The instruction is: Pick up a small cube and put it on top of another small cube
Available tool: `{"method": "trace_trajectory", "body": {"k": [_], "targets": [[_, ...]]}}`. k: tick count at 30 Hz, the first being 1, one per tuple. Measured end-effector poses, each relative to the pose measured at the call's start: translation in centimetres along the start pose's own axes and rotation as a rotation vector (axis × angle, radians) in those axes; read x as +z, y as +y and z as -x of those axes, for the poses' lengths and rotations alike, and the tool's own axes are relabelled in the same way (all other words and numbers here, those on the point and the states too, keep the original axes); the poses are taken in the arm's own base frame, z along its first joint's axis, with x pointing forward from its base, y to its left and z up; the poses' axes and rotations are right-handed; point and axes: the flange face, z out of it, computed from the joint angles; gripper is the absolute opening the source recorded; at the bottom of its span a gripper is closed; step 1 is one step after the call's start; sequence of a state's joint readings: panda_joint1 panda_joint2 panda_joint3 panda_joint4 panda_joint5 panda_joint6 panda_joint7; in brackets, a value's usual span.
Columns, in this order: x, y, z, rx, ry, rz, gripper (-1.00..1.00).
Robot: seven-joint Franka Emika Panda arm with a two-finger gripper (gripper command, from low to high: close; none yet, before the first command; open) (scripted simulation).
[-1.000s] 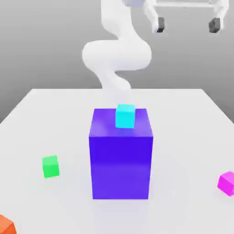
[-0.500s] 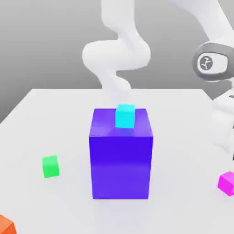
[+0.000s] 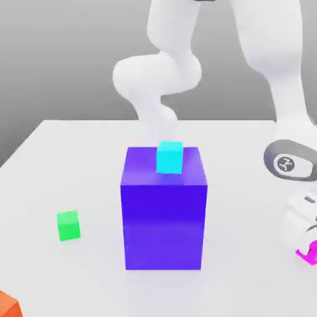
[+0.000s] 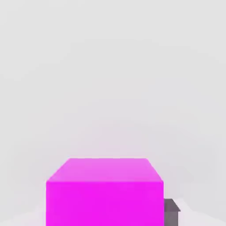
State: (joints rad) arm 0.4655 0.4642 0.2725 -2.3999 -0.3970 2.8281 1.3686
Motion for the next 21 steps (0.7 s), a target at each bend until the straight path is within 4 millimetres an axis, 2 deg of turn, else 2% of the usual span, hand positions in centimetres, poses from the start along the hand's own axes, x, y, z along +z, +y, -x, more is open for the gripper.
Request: {"method": "trace_trajectory", "body": {"k": [5,6,8,11,14,16,18,20,21], "targets": [[-5.8,-0.3,-0.5,-0.002,0.008,-0.014,-1.00],[-6.8,0.5,-2.1,0.036,0.020,-0.018,-1.00],[-8.1,4.0,-6.4,0.161,0.044,-0.018,-1.00],[-9.5,10.2,-11.6,0.353,0.071,-0.014,-1.00],[-10.8,17.1,-15.6,0.550,0.092,-0.013,-1.00],[-11.7,23.8,-18.4,0.730,0.104,-0.014,-1.00],[-12.8,31.3,-20.0,0.928,0.116,-0.018,-1.00],[-14.0,39.0,-20.2,1.139,0.125,-0.028,-1.00],[-14.1,41.4,-19.6,1.212,0.122,-0.030,-1.00]]}}
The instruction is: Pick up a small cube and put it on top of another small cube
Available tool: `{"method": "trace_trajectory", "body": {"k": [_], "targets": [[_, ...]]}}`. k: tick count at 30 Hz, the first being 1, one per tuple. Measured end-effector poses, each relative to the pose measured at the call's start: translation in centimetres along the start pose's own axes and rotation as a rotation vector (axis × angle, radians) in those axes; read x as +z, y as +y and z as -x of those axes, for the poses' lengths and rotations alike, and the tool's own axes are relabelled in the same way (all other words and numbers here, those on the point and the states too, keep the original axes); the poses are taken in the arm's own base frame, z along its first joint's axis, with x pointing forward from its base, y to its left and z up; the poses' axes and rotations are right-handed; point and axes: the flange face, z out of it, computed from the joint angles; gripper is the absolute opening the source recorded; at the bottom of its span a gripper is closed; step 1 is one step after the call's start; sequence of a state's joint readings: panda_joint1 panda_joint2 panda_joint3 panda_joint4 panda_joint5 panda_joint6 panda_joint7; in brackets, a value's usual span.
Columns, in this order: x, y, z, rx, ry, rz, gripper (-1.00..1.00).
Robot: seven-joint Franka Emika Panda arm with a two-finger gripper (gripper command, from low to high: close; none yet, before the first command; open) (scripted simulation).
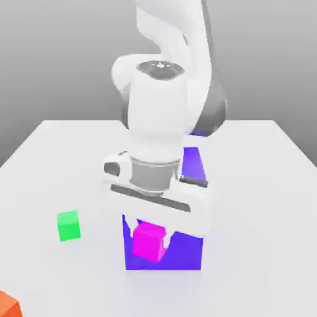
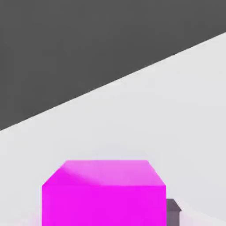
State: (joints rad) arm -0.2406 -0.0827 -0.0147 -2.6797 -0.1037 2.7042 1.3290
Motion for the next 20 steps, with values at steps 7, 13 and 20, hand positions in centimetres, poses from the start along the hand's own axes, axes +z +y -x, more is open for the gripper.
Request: {"method": "trace_trajectory", "body": {"k": [7,13,20], "targets": [[0.8,11.6,-9.5,0.479,-0.026,0.058,-1.00],[4.8,16.4,-10.4,0.643,-0.048,0.106,-1.00],[8.2,16.8,-10.0,0.644,-0.046,0.108,1.00]]}}
